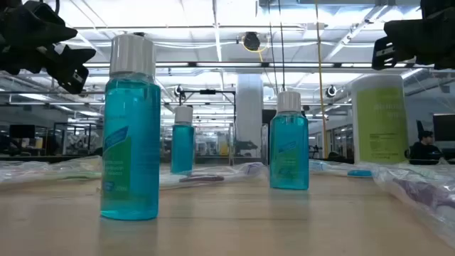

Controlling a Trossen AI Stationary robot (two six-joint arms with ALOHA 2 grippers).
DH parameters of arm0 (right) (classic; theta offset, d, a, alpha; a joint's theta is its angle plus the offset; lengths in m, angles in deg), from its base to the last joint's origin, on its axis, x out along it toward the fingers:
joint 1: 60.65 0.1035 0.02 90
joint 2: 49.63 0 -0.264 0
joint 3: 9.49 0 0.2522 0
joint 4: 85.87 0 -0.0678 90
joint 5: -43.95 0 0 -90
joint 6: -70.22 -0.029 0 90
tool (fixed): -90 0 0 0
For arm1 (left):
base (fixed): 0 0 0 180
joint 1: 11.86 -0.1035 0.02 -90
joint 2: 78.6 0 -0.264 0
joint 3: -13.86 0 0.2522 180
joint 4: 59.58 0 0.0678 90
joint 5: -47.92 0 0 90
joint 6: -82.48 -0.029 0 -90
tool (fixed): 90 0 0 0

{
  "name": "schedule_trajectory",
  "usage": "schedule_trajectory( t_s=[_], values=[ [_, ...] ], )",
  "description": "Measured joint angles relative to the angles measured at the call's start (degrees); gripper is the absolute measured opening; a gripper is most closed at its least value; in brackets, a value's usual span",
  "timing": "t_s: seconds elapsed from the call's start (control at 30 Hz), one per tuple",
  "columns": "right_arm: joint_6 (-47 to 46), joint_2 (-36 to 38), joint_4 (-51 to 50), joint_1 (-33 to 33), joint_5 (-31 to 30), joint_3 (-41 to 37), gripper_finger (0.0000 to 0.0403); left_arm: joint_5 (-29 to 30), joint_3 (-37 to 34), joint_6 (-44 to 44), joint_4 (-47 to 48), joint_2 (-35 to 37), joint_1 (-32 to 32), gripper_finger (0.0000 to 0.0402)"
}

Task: Pick & Place toothbrushing station

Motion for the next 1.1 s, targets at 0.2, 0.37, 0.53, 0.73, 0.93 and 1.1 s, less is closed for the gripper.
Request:
schedule_trajectory(
  t_s=[0.2, 0.37, 0.53, 0.73, 0.93, 1.1],
  values=[
    [-2.20, -0.01, 0.09, 0.00, 0.03, -0.02, 0.0004, 0.46, 0.00, 0.07, 0.00, -0.01, 0.00, 0.0184],
    [-8.22, -0.01, 0.10, 0.00, 0.04, -0.02, 0.0004, 0.46, 0.00, 0.05, -0.02, -0.02, 0.00, 0.0184],
    [-9.26, -0.02, 3.24, 0.00, -2.34, -0.02, 0.0004, 2.00, 0.00, -0.04, 0.00, -0.02, 0.00, 0.0184],
    [-9.20, -0.03, 8.77, 0.00, -4.59, -0.02, 0.0004, 5.27, 0.00, -0.09, -0.08, -0.02, 0.00, 0.0184],
    [-9.10, -0.13, 12.73, 0.00, -4.88, -0.04, 0.0004, 5.44, 0.00, -0.07, -1.53, -0.02, 0.00, 0.0184],
    [-9.17, -0.23, 14.96, 0.00, -12.68, -0.04, 0.0004, 5.14, 0.00, -4.57, -4.08, -0.02, 0.00, 0.0184]
  ],
)
